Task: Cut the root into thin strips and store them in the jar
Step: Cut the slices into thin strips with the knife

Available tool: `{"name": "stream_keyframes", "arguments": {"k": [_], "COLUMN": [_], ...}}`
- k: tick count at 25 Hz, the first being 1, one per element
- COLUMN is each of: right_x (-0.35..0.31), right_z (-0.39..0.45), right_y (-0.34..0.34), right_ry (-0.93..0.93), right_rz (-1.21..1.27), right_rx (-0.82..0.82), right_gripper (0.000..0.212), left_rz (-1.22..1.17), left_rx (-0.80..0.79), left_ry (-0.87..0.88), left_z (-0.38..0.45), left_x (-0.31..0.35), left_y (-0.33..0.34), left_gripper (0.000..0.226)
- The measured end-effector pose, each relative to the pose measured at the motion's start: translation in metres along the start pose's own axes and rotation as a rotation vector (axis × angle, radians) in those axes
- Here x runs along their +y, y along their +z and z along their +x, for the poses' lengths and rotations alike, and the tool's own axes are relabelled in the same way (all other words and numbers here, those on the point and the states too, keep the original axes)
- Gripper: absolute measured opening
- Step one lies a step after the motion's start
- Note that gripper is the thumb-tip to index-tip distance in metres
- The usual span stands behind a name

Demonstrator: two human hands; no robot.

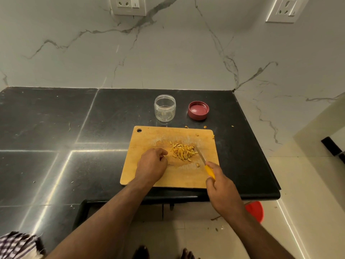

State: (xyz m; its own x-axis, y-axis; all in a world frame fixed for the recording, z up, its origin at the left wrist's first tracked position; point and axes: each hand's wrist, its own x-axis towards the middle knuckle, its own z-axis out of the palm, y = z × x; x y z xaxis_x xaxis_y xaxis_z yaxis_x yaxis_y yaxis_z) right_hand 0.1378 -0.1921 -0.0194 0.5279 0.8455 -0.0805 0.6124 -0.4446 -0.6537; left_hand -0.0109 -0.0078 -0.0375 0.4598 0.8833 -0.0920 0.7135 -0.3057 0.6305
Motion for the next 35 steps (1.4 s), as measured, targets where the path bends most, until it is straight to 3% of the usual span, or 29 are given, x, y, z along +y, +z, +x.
{"name": "stream_keyframes", "arguments": {"k": [6,15,21,27,35], "right_x": [0.008,-0.008,0.007,-0.026,-0.007], "right_z": [0.018,0.01,0.002,-0.014,-0.039], "right_y": [-0.001,0.01,0.006,0.032,0.028], "right_ry": [0.099,-0.111,0.11,0.023,0.204], "right_rz": [-0.072,-0.091,-0.104,-0.056,-0.021], "right_rx": [-0.014,-0.099,0.017,-0.033,0.072], "right_gripper": [0.045,0.047,0.047,0.049,0.049], "left_rz": [-0.004,-0.05,-0.053,-0.046,0.009], "left_rx": [0.003,0.033,0.036,0.03,-0.015], "left_ry": [-0.013,-0.044,0.009,0.076,0.169], "left_z": [0.001,0.006,0.015,0.026,0.044], "left_x": [0.002,0.001,0.003,0.006,-0.002], "left_y": [0.002,-0.001,-0.002,-0.002,-0.001], "left_gripper": [0.029,0.028,0.028,0.027,0.032]}}
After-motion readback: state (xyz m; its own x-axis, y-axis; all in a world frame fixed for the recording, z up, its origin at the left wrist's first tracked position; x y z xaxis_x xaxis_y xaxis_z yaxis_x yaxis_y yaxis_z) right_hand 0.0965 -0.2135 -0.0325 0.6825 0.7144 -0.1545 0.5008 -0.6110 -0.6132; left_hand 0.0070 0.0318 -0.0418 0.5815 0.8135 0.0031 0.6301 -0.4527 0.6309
